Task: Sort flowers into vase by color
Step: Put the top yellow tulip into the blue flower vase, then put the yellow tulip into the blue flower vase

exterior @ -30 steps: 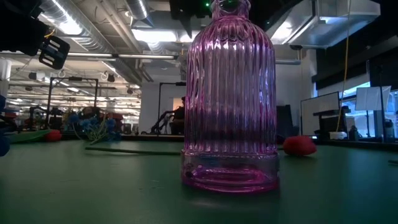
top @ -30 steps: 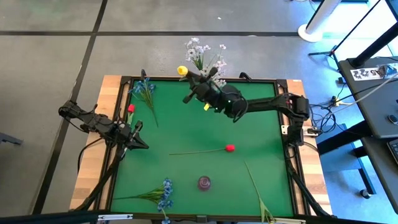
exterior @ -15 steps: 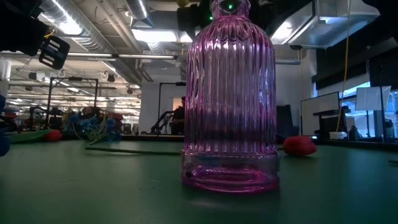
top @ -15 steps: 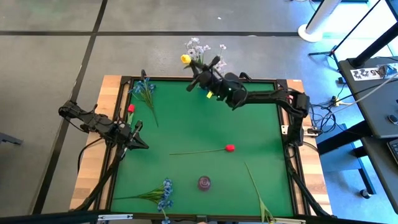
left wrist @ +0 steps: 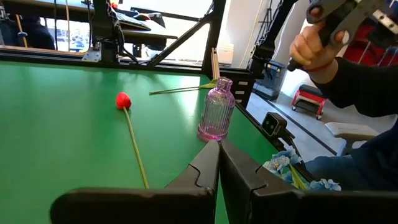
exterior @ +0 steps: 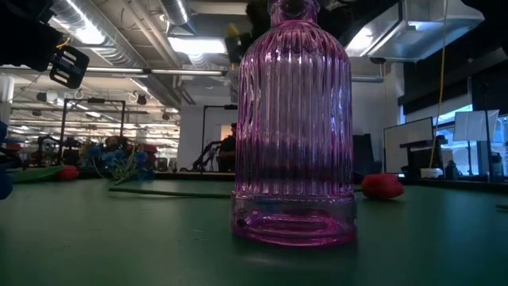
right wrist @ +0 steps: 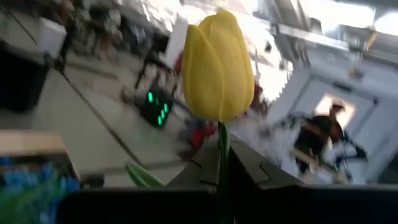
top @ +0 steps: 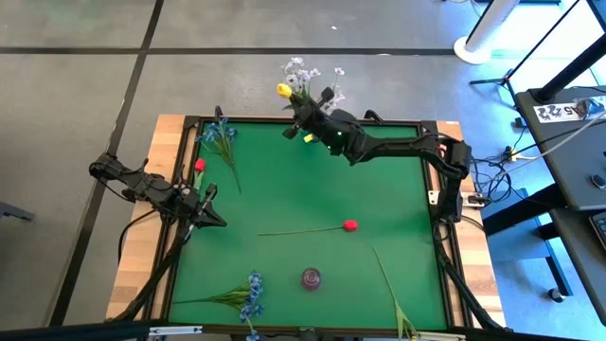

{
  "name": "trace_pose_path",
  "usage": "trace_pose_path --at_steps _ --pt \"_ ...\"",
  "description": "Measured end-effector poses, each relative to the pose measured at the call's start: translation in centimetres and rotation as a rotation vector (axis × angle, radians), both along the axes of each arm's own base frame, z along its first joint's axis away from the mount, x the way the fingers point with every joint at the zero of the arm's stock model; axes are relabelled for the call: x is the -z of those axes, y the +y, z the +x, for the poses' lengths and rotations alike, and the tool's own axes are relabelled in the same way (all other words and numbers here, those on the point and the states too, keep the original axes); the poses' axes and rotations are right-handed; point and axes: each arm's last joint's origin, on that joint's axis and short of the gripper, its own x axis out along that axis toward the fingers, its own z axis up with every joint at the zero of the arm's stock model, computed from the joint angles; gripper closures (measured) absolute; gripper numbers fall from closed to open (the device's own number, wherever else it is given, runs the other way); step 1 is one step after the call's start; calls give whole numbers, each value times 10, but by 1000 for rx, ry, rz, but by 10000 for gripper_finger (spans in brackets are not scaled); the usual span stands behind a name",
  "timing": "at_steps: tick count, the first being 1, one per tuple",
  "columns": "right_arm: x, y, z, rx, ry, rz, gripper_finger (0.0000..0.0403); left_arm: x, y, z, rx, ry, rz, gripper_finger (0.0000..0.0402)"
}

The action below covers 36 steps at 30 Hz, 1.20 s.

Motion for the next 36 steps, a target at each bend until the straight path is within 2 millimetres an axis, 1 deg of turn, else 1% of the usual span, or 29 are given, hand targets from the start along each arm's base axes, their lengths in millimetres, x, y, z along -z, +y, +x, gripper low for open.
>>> trace_pose_path --at_steps 5,8,11,14,18,22,25,29,31,33,35,36 --pt "9 4 1 88 11 111 363 0 0 0 0 0 0 392" --pt "13 8 3 136 32 174 337 0 0 0 0 0 0 392" --pt "11 9 6 184 92 250 304 0 0 0 0 0 0 392" --pt "4 8 7 196 158 363 272 0 0 0 0 -1 0 392" --pt "-16 13 5 162 233 526 229 0 0 0 0 0 0 392" --pt "-36 28 -1 119 340 656 180 0 0 0 0 0 0 392" --pt "-51 55 -2 69 409 668 147 0 0 0 0 0 0 392" --pt "-68 111 -2 -12 442 636 125 0 0 0 0 0 0 392" --pt "-68 142 -4 -44 448 645 124 0 0 0 0 0 0 392" --pt "-63 176 -9 -80 472 699 126 0 0 0 0 0 0 392" --pt "-56 215 -21 -116 491 822 130 0 0 0 0 0 0 392" --pt "-51 236 -27 -131 492 918 133 0 0 0 0 0 0 392"
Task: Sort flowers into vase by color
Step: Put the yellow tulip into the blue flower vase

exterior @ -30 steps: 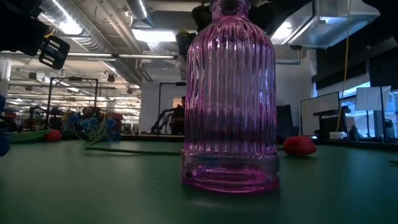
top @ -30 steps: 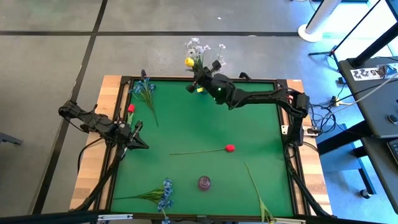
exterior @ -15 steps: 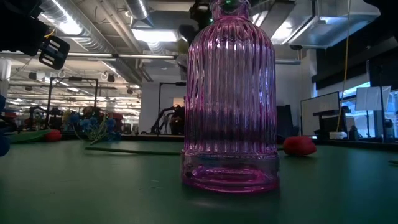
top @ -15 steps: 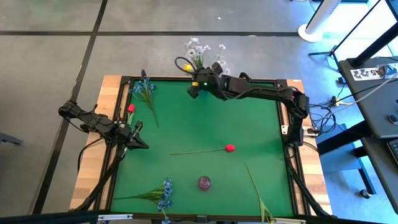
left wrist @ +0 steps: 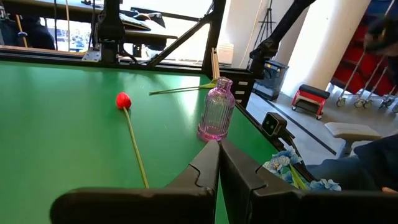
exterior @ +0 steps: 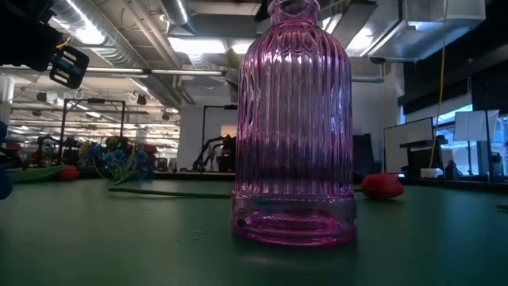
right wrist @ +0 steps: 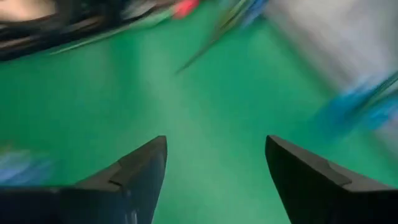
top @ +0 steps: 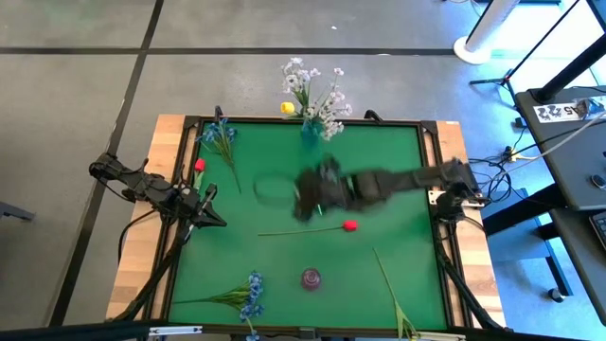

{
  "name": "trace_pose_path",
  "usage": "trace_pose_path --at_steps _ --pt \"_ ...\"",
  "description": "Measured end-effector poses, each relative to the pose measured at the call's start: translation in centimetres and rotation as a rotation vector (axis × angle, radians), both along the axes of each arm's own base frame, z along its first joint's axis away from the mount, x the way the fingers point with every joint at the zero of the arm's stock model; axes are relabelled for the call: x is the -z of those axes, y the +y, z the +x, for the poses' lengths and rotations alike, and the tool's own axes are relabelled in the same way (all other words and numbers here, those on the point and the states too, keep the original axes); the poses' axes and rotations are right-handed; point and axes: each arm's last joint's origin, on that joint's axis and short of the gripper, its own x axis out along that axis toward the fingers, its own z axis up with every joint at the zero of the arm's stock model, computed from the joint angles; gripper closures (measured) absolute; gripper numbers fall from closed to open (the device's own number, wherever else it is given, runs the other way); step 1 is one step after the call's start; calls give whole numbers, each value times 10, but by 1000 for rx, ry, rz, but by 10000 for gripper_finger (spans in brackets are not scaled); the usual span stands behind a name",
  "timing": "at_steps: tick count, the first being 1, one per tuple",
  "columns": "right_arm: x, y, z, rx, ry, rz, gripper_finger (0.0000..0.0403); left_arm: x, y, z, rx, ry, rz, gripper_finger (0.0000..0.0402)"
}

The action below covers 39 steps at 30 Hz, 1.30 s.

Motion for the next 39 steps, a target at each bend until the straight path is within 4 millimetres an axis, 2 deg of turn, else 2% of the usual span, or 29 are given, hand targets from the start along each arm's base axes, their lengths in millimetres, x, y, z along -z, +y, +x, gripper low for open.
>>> trace_pose_path --at_steps 4,7,10,12,14,19,22,25,32,39 --pt "27 84 -35 134 98 416 142 0 0 0 0 -1 0 392" --pt "42 136 -66 308 147 646 143 0 0 0 0 -2 -1 392" --pt "67 174 -88 472 343 810 144 0 0 0 0 1 0 392" --pt "85 186 -100 545 558 815 144 0 0 0 0 -2 -1 392" --pt "95 198 -108 591 701 841 144 0 0 0 0 0 0 392" --pt "118 215 -118 638 834 801 145 0 0 0 0 -1 -1 392" --pt "133 216 -121 682 959 797 158 0 0 0 -4 -2 0 392" --pt "152 216 -120 678 956 819 178 0 0 0 -4 0 0 392" --pt "199 204 -137 660 1127 791 216 0 0 0 -4 0 1 392" --pt "229 190 -139 526 1194 845 217 0 0 0 -4 0 1 392"
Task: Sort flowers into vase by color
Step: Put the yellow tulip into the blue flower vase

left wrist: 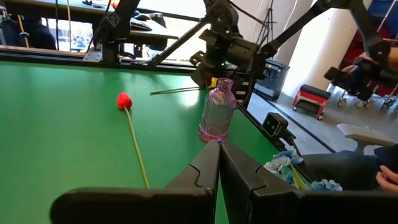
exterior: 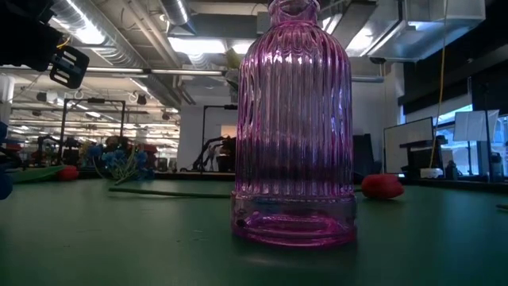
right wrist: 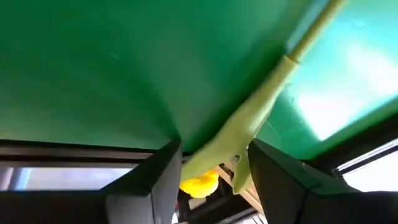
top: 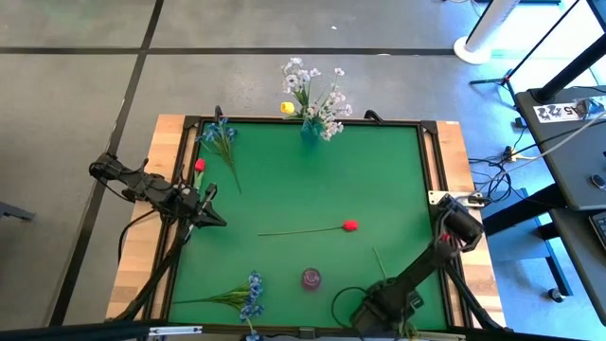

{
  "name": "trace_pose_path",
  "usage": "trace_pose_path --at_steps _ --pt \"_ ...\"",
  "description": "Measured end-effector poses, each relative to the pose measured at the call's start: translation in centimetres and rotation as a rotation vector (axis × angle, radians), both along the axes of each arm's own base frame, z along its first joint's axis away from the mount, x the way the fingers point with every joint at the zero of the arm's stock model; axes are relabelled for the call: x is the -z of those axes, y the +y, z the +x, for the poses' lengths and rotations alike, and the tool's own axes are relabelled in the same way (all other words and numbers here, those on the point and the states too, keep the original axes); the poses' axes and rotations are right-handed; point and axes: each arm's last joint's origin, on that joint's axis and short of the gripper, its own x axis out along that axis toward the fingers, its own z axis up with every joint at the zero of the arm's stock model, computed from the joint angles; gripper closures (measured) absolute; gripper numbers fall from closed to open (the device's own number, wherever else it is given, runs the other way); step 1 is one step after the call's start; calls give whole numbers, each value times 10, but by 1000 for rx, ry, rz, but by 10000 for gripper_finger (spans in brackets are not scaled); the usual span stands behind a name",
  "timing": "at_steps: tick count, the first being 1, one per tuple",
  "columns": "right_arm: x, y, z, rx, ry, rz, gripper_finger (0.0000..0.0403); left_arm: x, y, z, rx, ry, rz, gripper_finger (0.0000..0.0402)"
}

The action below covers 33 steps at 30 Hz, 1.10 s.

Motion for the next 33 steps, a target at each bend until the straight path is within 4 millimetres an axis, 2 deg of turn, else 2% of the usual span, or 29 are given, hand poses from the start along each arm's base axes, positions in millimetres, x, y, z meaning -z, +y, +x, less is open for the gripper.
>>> trace_pose_path --at_steps 5,8,11,15,17,19,24,26,28,30,33 --pt "15 -9 -7 -85 -3 98 223 0 0 0 0 -1 0 392" --pt "21 -13 -11 -154 -28 137 239 0 0 0 0 0 0 392" --pt "25 -17 -13 -190 -25 155 279 0 0 0 0 0 0 392" --pt "23 -23 -8 -216 -14 164 367 0 0 0 0 0 0 392" --pt "14 -26 1 -235 -29 165 390 0 0 0 0 0 0 392" --pt "-1 -28 11 -288 -46 125 385 0 0 0 0 0 0 392" --pt "-70 -58 36 -506 -54 -143 393 0 0 0 0 -1 -1 392" --pt "-90 -68 49 -635 -261 -225 398 0 0 0 1 0 0 392" --pt "-107 -87 55 -768 -384 -429 396 -1 0 0 1 -7 -3 392" --pt "-114 -113 67 -857 -398 -525 395 0 0 0 2 4 2 392" --pt "-111 -149 84 -1023 -371 -624 398 0 0 0 2 -5 -3 392"
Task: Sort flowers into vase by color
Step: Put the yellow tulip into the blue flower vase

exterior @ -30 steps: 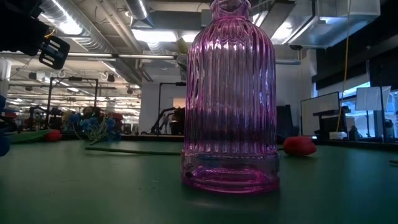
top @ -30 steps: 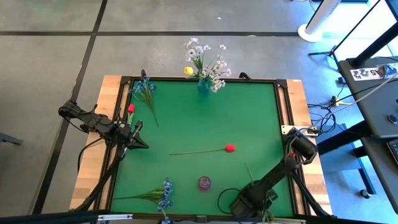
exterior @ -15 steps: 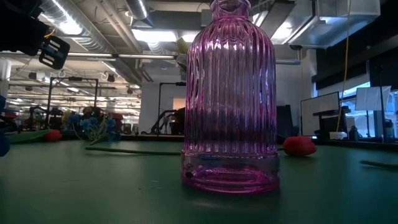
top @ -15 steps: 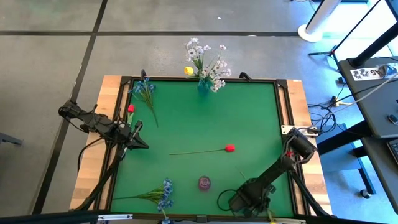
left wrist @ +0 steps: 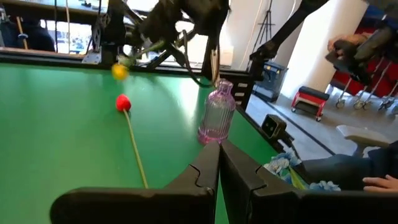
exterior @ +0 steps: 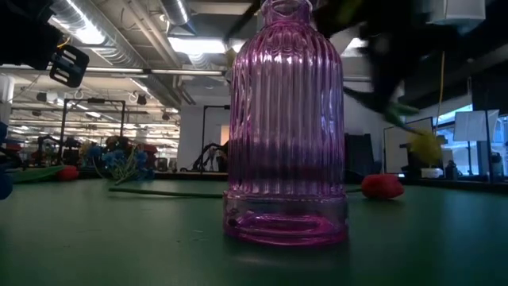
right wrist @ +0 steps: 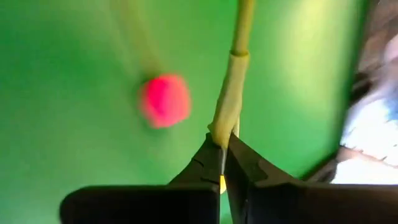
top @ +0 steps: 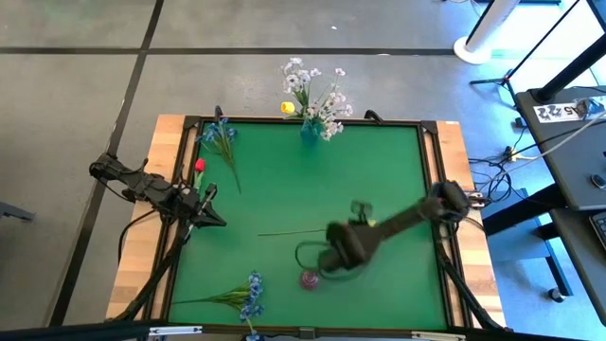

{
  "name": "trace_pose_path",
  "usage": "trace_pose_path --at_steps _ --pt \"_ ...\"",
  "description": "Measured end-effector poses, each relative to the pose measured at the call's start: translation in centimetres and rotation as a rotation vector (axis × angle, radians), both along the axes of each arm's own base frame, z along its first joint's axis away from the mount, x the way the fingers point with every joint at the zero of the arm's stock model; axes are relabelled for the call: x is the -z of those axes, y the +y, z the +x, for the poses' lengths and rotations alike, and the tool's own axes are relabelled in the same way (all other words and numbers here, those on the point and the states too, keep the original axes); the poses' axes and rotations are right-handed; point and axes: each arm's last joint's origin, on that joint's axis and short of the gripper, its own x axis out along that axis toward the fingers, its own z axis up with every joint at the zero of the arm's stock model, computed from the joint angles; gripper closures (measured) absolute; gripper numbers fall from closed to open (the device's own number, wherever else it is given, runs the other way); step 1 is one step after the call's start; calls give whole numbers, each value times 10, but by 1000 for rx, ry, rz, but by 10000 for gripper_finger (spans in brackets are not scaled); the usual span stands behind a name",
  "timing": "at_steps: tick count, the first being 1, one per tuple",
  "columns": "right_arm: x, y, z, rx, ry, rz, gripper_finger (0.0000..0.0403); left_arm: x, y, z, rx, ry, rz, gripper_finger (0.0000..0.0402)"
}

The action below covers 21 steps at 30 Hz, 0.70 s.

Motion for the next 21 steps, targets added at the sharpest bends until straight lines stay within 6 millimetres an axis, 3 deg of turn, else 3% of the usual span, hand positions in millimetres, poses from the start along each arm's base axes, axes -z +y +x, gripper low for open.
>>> trace_pose_path --at_steps 6,10,16,19,21 --pt "-7 -68 30 -316 117 -278 399 1 0 0 2 6 2 392" --pt "-4 -103 54 -660 347 -410 400 0 0 0 2 4 2 392" --pt "28 -156 78 -1144 647 -360 401 0 0 0 3 4 2 392" --pt "48 -167 86 -1256 571 -288 391 0 0 0 2 3 1 392" --pt "60 -168 85 -1322 619 -249 377 0 0 0 2 4 1 392"
